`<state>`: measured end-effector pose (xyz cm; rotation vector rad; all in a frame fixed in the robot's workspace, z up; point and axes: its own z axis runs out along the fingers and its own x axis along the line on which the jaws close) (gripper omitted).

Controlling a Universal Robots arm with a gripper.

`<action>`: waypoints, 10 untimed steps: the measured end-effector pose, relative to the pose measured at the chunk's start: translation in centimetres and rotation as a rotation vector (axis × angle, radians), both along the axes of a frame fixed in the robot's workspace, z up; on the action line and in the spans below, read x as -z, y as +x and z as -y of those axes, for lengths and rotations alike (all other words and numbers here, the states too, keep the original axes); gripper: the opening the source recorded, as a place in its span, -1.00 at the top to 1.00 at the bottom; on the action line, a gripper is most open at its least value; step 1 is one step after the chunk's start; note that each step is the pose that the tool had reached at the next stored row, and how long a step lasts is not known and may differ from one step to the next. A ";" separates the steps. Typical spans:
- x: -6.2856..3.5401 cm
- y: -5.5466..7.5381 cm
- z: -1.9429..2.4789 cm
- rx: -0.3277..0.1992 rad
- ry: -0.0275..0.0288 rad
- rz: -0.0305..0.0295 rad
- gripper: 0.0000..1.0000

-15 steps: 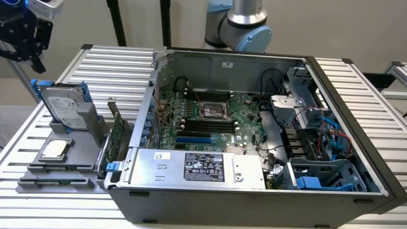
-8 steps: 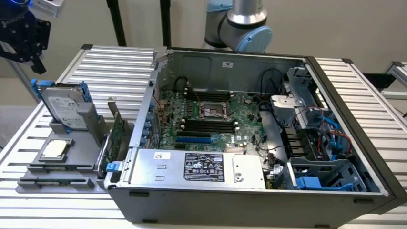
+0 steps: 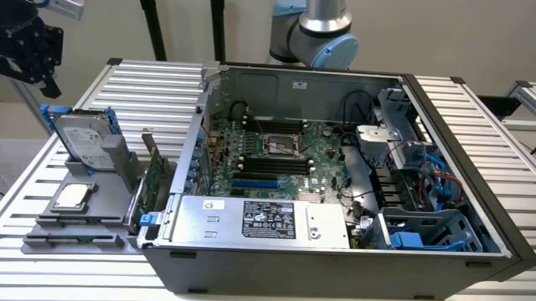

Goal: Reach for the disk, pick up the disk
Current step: 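Pick up the disk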

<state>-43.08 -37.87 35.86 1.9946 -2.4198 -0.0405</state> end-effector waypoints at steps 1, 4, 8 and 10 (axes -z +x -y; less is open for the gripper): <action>0.02 0.0 0.00 -0.017 0.0000 0.0000 0.79; 0.11 0.0 0.00 -0.072 0.0000 0.0001 0.79; 0.21 0.0 0.00 -0.144 0.0000 0.0000 0.79; 0.25 0.0 0.00 -0.180 0.0000 -0.0001 0.79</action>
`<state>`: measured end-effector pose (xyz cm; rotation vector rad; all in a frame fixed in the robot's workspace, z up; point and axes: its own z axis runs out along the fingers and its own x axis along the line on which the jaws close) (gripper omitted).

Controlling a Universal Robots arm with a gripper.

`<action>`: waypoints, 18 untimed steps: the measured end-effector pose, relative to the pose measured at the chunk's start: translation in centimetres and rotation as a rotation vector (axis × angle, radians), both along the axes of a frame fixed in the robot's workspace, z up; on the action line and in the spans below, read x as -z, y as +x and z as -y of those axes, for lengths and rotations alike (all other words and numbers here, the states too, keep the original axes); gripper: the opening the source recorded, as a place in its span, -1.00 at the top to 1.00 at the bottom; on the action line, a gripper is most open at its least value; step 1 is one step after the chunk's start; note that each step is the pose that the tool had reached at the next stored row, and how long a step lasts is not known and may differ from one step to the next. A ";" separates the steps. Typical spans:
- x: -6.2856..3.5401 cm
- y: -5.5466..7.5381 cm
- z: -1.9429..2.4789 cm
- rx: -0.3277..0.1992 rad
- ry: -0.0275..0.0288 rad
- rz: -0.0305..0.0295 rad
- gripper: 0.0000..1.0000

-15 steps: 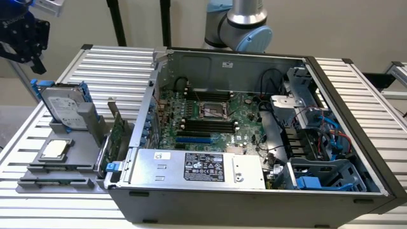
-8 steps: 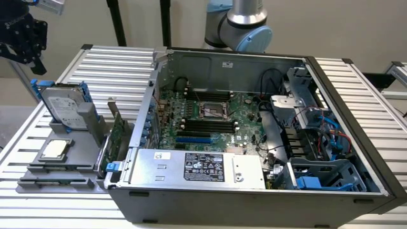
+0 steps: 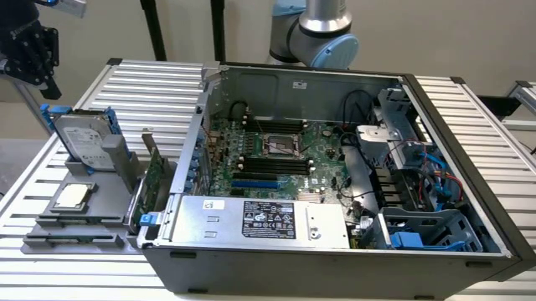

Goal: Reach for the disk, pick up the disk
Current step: 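Pick up the disk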

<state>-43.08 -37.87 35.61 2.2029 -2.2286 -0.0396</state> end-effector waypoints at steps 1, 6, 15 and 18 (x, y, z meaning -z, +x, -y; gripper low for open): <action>0.00 0.0 0.00 -0.010 0.0000 0.0000 0.79; 0.01 0.0 0.00 -0.013 0.0000 0.0001 0.76; 0.39 0.0 0.00 -0.014 0.0001 0.0002 -0.07; 0.91 0.0 0.00 -0.015 0.0000 0.0001 -0.19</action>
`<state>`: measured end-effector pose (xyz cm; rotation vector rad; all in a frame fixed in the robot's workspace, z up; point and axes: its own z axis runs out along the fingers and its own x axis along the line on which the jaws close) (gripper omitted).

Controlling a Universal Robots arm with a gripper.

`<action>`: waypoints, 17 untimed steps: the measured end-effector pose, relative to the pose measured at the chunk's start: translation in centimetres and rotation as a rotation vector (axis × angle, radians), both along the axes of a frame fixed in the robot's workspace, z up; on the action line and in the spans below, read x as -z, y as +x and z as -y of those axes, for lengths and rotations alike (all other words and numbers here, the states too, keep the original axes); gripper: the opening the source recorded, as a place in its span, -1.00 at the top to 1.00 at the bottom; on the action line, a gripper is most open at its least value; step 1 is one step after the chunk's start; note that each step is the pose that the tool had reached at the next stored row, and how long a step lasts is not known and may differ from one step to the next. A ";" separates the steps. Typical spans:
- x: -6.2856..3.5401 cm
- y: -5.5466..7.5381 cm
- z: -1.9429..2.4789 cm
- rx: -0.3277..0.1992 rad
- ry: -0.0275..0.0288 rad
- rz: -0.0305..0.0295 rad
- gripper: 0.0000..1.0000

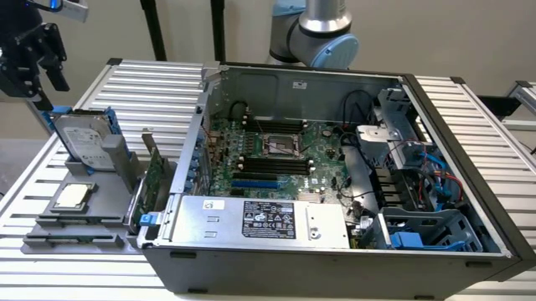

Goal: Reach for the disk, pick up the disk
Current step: 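Pick up the disk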

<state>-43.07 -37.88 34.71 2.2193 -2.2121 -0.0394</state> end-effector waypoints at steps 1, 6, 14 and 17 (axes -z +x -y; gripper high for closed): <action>0.18 0.0 0.00 -0.001 0.0000 0.0001 -0.19; 1.09 0.0 0.00 -0.004 0.0000 0.0000 -0.19; 2.55 0.0 0.02 -0.011 0.0000 0.0000 -0.19; 3.09 0.0 0.02 -0.012 0.0000 -0.0001 -0.19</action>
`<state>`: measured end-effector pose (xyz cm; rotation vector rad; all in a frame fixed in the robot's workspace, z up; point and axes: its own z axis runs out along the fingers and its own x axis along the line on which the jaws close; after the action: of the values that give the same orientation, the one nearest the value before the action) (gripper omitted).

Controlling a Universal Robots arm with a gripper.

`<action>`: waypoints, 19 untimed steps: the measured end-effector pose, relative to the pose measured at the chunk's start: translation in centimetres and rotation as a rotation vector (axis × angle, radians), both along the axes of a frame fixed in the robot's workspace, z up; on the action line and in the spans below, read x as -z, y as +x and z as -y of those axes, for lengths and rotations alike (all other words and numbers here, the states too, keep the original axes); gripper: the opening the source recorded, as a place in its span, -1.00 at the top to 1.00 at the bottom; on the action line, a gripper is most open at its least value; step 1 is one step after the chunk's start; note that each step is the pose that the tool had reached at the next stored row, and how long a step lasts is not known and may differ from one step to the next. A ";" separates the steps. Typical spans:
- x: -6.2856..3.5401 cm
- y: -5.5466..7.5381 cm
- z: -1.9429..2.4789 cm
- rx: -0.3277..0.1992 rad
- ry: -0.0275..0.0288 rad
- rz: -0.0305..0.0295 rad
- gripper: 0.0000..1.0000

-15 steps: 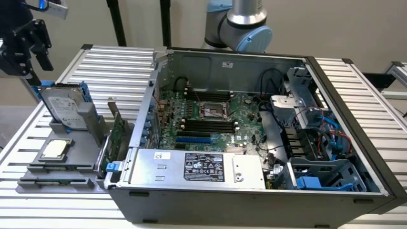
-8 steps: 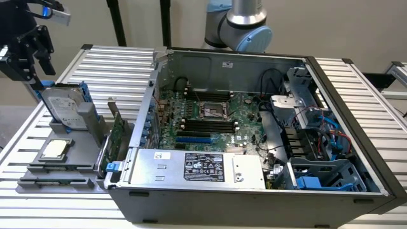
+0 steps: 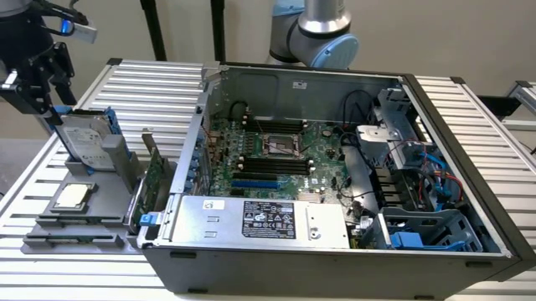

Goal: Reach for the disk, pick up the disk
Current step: 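Pick up the disk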

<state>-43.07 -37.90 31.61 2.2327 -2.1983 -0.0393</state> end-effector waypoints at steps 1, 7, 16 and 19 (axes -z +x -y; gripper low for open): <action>0.18 0.0 0.00 0.000 0.0000 0.0000 -0.19; 1.28 0.0 -0.01 -0.001 0.0000 0.0001 -0.19; 2.51 0.0 0.00 -0.010 0.0000 -0.0001 -0.19; 2.55 -0.2 0.00 -0.013 0.0000 0.0001 -0.19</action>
<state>-43.23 -37.90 29.06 2.2466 -2.1840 -0.0392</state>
